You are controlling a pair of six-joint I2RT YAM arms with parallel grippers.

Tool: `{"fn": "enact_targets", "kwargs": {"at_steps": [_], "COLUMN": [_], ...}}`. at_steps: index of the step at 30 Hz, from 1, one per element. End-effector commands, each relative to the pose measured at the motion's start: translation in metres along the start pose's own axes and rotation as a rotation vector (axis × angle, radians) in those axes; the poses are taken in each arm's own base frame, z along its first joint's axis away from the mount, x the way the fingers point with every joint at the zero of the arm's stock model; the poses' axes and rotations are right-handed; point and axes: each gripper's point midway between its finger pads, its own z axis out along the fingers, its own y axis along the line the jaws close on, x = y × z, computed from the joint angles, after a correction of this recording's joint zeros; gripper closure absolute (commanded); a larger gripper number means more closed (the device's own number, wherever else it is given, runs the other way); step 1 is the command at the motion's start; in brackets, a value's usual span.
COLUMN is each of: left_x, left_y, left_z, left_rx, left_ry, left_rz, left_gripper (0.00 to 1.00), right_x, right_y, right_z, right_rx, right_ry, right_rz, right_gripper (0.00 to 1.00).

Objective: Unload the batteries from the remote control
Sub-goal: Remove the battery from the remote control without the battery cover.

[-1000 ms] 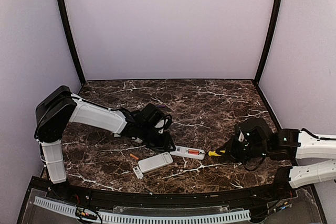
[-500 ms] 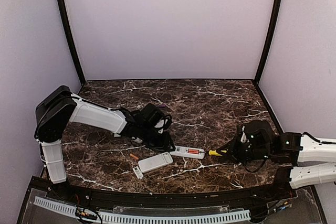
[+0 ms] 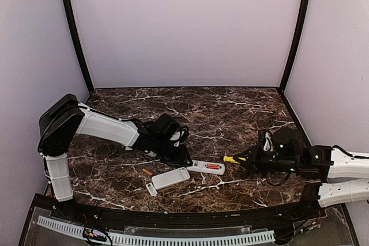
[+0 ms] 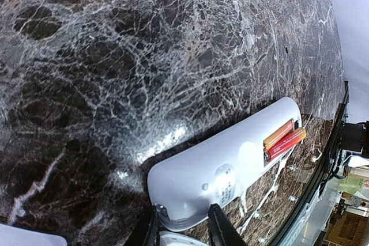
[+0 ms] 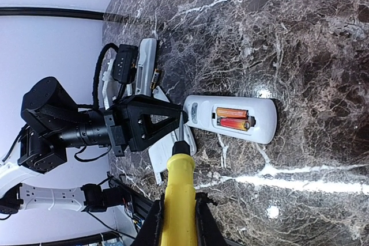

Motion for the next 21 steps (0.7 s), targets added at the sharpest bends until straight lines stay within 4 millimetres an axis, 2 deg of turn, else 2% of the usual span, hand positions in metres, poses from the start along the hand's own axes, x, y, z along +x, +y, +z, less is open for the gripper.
{"fn": "enact_targets", "kwargs": {"at_steps": [1, 6, 11, 17, 21], "left_x": [0.000, 0.000, 0.000, 0.000, 0.000], "left_y": [-0.013, -0.013, -0.013, -0.012, -0.012], "left_z": [-0.002, -0.003, -0.002, -0.002, -0.002], "left_rx": [0.032, 0.031, 0.030, 0.029, 0.027], "left_ry": [0.010, 0.009, 0.007, 0.009, 0.010], "left_rz": [0.027, 0.028, 0.028, 0.025, 0.024], "left_gripper": [0.72, 0.72, 0.72, 0.72, 0.72], "right_x": [-0.005, -0.003, 0.005, 0.018, 0.019], "right_y": [0.003, -0.006, -0.004, -0.022, -0.022], "right_z": [-0.001, -0.008, -0.008, -0.005, -0.003], "right_rx": [0.029, 0.145, 0.161, 0.223, 0.223], "right_ry": [-0.018, 0.017, 0.075, 0.131, 0.134], "right_rz": [-0.048, -0.120, -0.166, -0.162, -0.165], "right_gripper": [1.00, 1.00, 1.00, 1.00, 1.00]}}
